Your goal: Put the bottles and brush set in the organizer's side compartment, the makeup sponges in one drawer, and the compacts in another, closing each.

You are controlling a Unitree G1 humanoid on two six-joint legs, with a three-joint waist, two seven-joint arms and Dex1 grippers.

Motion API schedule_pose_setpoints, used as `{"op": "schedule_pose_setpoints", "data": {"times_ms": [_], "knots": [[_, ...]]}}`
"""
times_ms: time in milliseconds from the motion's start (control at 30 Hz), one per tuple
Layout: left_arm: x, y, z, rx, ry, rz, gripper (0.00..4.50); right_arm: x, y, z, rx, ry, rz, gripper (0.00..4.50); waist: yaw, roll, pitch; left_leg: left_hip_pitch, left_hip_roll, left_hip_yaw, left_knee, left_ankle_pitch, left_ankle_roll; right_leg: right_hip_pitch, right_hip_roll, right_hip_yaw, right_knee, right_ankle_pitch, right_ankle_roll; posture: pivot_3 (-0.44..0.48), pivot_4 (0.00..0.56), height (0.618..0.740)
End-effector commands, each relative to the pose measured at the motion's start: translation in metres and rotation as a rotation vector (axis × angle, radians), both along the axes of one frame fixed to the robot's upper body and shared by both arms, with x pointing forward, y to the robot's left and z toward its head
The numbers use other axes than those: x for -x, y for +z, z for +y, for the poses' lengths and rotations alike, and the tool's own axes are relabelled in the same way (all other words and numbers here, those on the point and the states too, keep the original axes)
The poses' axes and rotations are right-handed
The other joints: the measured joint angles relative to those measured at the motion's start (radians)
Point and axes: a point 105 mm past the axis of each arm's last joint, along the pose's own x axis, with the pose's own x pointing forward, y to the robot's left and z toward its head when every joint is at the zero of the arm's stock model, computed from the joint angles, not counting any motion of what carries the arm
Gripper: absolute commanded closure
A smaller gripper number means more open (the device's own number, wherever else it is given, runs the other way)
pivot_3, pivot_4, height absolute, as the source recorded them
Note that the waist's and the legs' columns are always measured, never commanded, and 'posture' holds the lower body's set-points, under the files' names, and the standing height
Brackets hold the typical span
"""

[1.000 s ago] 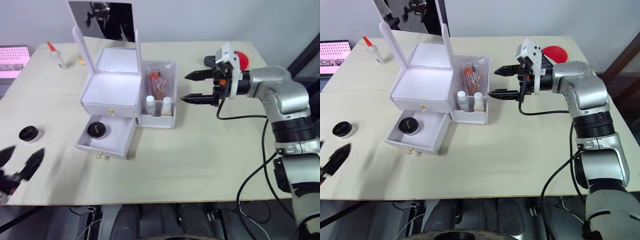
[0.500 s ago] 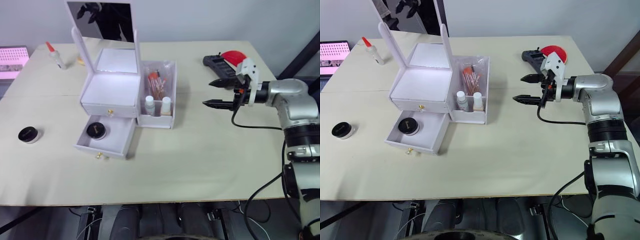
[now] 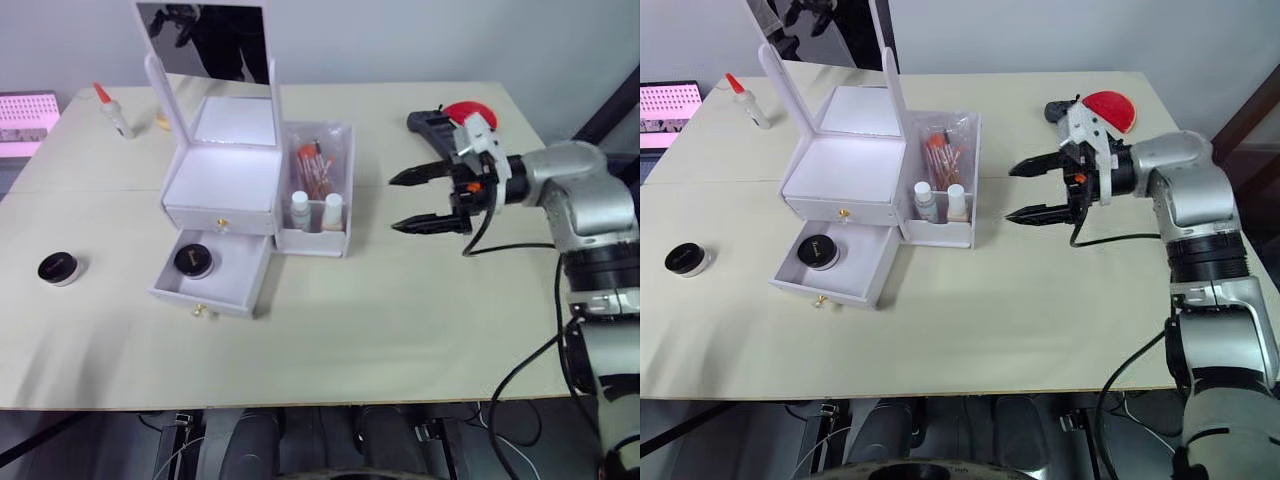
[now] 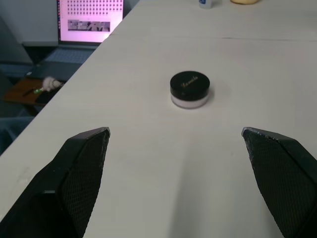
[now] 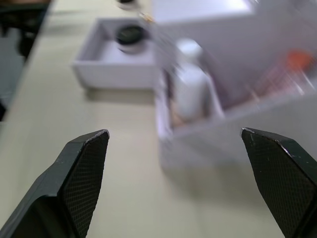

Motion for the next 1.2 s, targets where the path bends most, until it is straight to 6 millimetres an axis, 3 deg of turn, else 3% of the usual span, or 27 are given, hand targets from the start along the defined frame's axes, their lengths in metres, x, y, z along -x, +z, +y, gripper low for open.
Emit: {"op": "schedule_pose_setpoints", "data": {"times_ms": [33, 200, 367, 667, 767, 900, 1200], "knots": [[-0.018, 0.000, 0.000, 0.014, 0.040, 0.042, 0.03, 0.016, 0.032, 0.026, -0.005, 0.122, -0.102, 0.00, -0.001, 0.001, 0.000, 0.000, 0.000, 0.000, 0.000, 0.000, 0.000, 0.000, 0.000, 0.000, 0.000, 0.000, 0.000, 0.000, 0.150, 0.740], [-0.055, -0.003, 0.016, 0.079, 0.119, 0.035, 0.03, 0.015, 0.046, 0.050, 0.020, 0.123, -0.158, 0.00, 0.000, -0.001, -0.001, 0.000, 0.000, -0.001, 0.000, 0.000, 0.000, 0.000, 0.001, 0.000, 0.001, 0.000, 0.000, 0.000, 0.150, 0.740], [-0.083, -0.012, 0.030, 0.116, 0.175, 0.051, 0.03, 0.007, 0.053, 0.056, 0.010, 0.074, -0.191, 0.00, 0.002, -0.001, -0.001, 0.000, 0.000, -0.001, 0.000, 0.000, 0.000, 0.000, 0.001, 0.000, 0.001, 0.000, 0.001, 0.000, 0.150, 0.740], [-0.149, -0.010, 0.015, 0.120, 0.042, -0.011, 0.03, 0.007, 0.064, 0.055, -0.008, 0.023, -0.207, 0.00, 0.002, -0.001, -0.001, 0.000, 0.000, -0.001, -0.001, 0.001, -0.001, 0.000, 0.002, 0.000, 0.002, 0.003, 0.005, 0.000, 0.150, 0.740], [-0.157, -0.009, 0.017, 0.123, 0.050, -0.028, 0.03, 0.007, 0.066, 0.053, -0.008, 0.009, -0.210, 0.00, -0.002, -0.001, -0.001, 0.001, 0.000, -0.001, -0.001, 0.001, -0.001, 0.000, 0.002, 0.000, 0.002, 0.003, 0.005, 0.000, 0.150, 0.740], [-0.166, -0.022, 0.021, 0.124, 0.072, 0.017, 0.03, 0.006, 0.066, 0.050, -0.001, -0.024, -0.224, 0.00, 0.000, -0.001, -0.001, 0.001, 0.000, -0.001, -0.002, 0.001, -0.001, 0.000, 0.002, 0.000, 0.002, 0.003, 0.006, 0.000, 0.150, 0.740], [-0.165, -0.035, 0.018, 0.127, 0.073, 0.063, 0.03, -0.003, 0.069, 0.046, -0.007, -0.079, -0.245, 0.00, 0.001, -0.001, -0.001, 0.001, 0.000, -0.001, -0.001, 0.001, -0.001, 0.000, 0.002, 0.000, 0.002, 0.003, 0.006, 0.000, 0.150, 0.740]]}}
